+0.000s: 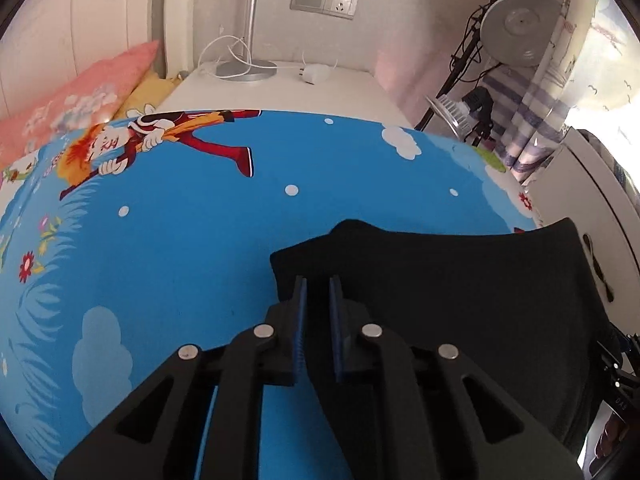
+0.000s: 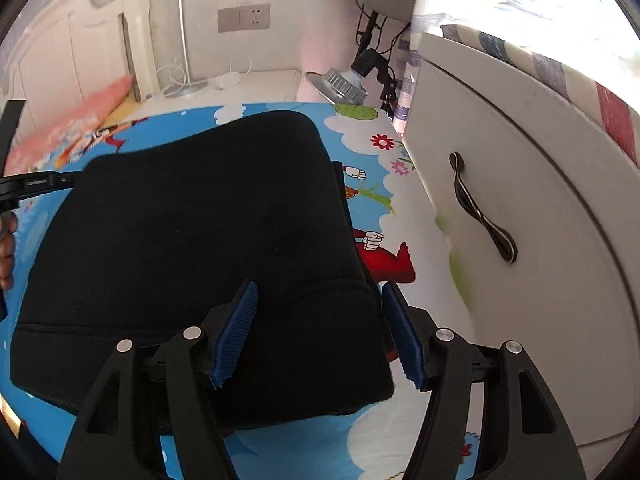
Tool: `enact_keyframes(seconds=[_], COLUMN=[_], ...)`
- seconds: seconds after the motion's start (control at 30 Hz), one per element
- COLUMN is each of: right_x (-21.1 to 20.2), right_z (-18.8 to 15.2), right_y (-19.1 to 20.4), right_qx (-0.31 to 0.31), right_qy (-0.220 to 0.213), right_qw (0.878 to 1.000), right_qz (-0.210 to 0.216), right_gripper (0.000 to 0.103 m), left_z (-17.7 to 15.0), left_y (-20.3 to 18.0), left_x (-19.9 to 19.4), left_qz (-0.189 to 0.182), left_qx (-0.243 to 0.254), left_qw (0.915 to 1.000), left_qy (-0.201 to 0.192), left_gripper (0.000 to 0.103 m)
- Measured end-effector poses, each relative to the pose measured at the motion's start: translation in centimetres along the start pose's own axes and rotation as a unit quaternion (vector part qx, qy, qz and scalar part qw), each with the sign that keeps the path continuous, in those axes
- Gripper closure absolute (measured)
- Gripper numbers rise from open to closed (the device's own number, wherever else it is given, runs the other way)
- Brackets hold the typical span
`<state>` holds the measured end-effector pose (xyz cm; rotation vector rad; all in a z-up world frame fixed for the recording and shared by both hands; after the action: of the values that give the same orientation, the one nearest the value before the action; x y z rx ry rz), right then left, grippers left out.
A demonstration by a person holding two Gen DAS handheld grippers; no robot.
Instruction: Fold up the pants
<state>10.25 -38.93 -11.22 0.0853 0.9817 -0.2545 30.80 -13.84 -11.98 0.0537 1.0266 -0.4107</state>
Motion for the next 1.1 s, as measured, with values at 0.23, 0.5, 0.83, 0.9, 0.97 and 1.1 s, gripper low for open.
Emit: enact_keyframes(seconds=[0.23, 0.5, 0.83, 0.9, 0.97, 1.1], right_x=[1.1, 0.2, 0.4, 0.4, 0.2, -0.1], right_z=[0.0, -0.9, -1.1, -1.1, -1.2, -1.1], right_y=[-0.8, -0.4, -0.5, -0.5, -0.4, -0.4], right_qx=[0.025, 0.034, 0.044, 0.049, 0.049, 0.053], right_qy=[0.003, 0.002, 0.004, 0.002, -0.002, -0.01], right_qw=[1.0, 0.999, 0.999, 0.999, 0.999, 0.998], right_qz=[0.003, -0.011, -0.009, -0.011, -0.016, -0.031], right_gripper=[0.032, 0.032, 0.028, 0.028, 0.026, 0.021], left_z=[4.0, 4.0, 3.8, 2.0, -0.9, -8.2], left_y=[-6.2, -24.0, -23.5, -21.7, -19.6, -16.8], left_x=[-3.9, 2.3, 1.4, -0.9, -3.0, -5.1], left_qz=[0.007, -0.132, -0.125, -0.119, -0.104, -0.025], left_qx=[0.06, 0.23, 0.175, 0.159, 0.145, 0.17], left_qw=[0.995, 0.9642, 0.9764, 0.9801, 0.984, 0.985], left_qy=[-0.08, -0.001, 0.013, -0.006, -0.008, 0.0], left_gripper=[0.091, 0.087, 0.066, 0.042, 0.042, 0.038])
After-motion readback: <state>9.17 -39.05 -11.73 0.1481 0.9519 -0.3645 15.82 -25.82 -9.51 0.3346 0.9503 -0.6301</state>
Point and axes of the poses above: each gripper's, at about its wrist camera, not at the fingertips, and x roughly the way its jaws point, y to its left, z to its top, the point moved 4 cm from there along x, roughly the way its jaws point, and after that the axes turned 6 degrees about y, right-handed, at the moved point
